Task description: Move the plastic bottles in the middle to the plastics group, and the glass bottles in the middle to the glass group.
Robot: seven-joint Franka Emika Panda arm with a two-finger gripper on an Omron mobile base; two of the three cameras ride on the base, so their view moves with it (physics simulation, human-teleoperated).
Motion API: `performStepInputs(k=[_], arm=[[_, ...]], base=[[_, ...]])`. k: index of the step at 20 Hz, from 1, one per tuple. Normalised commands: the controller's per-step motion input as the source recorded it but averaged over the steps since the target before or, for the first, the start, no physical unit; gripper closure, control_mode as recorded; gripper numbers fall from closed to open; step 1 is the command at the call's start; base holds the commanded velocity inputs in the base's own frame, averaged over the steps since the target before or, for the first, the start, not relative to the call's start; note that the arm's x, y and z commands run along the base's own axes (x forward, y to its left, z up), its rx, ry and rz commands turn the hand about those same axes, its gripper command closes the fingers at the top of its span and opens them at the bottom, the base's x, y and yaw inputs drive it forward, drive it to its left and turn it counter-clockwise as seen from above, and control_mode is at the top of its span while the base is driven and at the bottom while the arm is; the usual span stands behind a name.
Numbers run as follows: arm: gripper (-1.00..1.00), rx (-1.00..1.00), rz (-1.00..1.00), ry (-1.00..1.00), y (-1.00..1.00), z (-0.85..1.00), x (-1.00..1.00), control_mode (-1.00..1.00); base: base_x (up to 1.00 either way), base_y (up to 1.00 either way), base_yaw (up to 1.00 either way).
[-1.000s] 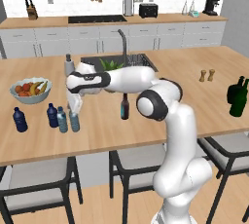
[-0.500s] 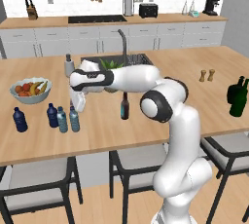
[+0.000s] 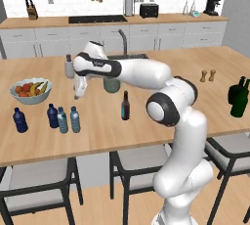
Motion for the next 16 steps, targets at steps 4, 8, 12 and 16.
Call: performStepInputs(k=[4,8,12,16], arm=[[-1.00,-0.02,-0.69,0.00,-0.43,0.26,-0.15,-1.00],[-1.00,-0.05,-0.70,0.00,-0.42,0.18,-0.16,-1.00],[-1.00,-0.04,-0.67,0.00,-0.46,0.17,-0.17,-1.00],[-1.00,0.00,-0.52,0.00,-0.67,0.10,-0.21,-1.00]], base=[[0.00,0.00,0.00],[0.00,0.00,0.00],[0.00,0.00,0.00],[0.00,0.00,0.00]])
